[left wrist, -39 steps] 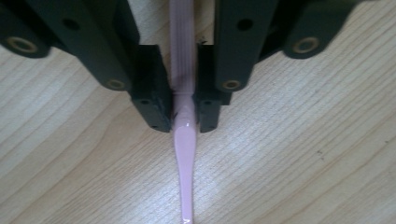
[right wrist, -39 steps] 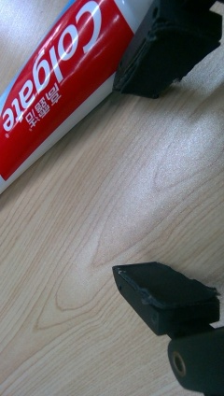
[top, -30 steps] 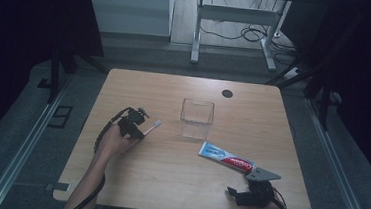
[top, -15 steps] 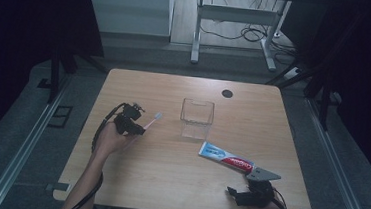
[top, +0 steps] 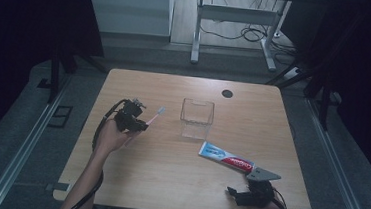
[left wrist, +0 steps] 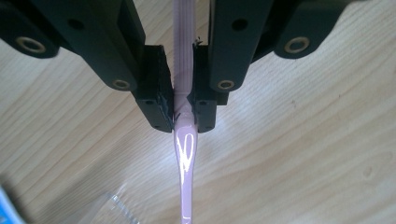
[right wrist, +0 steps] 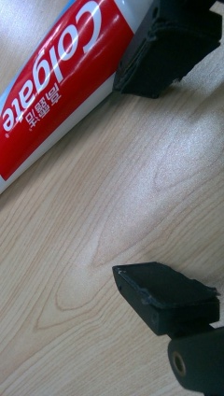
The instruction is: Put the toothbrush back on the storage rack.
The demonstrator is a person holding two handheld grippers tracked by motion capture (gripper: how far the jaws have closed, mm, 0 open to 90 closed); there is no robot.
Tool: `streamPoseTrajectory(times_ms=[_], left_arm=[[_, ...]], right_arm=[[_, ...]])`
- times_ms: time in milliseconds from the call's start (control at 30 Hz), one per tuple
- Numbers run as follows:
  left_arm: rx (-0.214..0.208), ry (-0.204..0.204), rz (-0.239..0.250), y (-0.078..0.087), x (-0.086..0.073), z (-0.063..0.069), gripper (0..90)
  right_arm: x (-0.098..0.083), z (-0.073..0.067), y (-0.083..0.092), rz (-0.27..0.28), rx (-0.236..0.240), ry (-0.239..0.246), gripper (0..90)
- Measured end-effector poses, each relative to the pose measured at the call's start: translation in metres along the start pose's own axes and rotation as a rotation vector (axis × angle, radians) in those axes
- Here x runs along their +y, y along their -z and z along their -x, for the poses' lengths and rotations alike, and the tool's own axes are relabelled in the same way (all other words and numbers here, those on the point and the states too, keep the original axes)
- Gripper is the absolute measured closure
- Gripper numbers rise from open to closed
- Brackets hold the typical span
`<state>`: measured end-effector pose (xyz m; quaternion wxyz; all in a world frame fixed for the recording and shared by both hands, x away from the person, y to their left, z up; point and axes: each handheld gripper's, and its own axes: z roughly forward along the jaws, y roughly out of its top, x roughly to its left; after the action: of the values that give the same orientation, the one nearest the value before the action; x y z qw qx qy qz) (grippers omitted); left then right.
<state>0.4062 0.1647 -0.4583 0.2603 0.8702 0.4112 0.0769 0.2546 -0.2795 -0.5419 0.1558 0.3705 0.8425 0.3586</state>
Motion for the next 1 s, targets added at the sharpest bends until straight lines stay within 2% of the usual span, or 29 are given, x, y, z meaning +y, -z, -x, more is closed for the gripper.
streamPoseTrajectory(times_ms=[267, 333, 633, 1000], left_arm=[[0.007, -0.033, 0.042, 0.01, 0.012, 0.011, 78.7], [0.007, -0.051, 0.043, 0.012, 0.015, 0.012, 78.8], [0.016, -0.081, 0.075, 0.018, 0.024, 0.02, 78.7], [0.027, -0.083, 0.121, 0.027, 0.035, 0.027, 78.7]], right_arm=[[0.0, 0.0, 0.0, 0.0, 0.0, 0.0, 10.5], [0.0, 0.0, 0.0, -0.001, 0.001, 0.001, 10.5], [0.0, 0.0, 0.0, 0.002, -0.001, 0.003, 10.5], [0.0, 0.0, 0.0, 0.0, 0.0, 0.002, 10.5]])
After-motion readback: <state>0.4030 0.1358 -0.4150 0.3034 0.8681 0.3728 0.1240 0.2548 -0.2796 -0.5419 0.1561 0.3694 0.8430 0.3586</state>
